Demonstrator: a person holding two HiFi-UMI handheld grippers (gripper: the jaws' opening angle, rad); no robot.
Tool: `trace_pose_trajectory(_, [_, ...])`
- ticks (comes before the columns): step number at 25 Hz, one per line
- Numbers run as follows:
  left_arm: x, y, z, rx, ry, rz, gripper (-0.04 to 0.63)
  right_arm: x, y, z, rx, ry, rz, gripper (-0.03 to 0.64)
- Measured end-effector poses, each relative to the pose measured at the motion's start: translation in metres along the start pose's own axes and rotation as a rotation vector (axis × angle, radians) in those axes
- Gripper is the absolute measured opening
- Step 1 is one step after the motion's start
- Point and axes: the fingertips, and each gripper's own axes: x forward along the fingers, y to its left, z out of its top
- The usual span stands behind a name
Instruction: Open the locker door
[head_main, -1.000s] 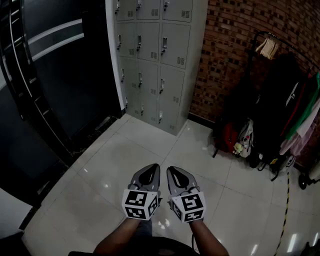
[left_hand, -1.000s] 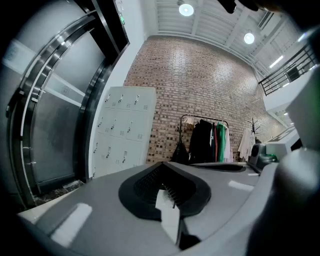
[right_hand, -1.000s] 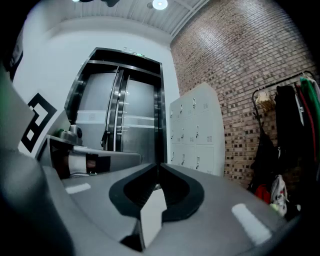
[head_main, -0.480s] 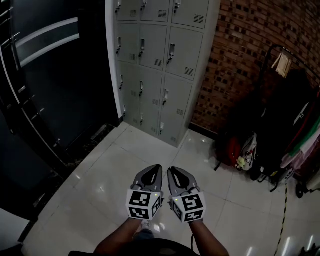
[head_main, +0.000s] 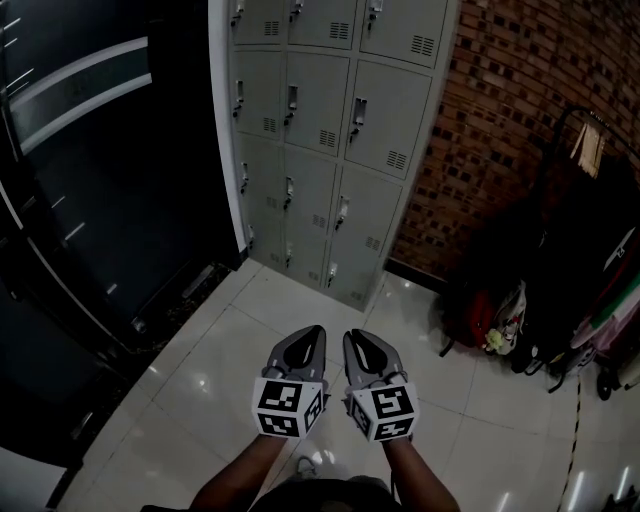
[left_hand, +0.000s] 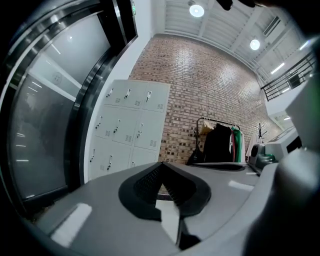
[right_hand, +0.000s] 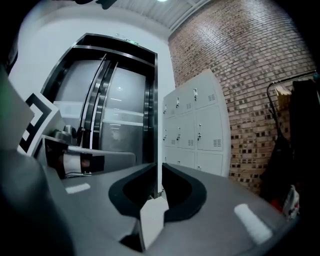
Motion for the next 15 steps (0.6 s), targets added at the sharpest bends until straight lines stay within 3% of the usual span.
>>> trace_pose_trajectory(7, [0.046, 0.022, 0.001, 0.003, 0.011, -0.016, 0.005, 0.043, -0.026, -0.004, 0.019, -0.011, -0.031, 0.015])
trace_pose_trajectory(15, [0.111, 0.055, -0.004, 0.017, 0.031, 0.009, 0.005, 0.111, -0.063, -0.01, 0.042, -0.029, -0.006, 0.023])
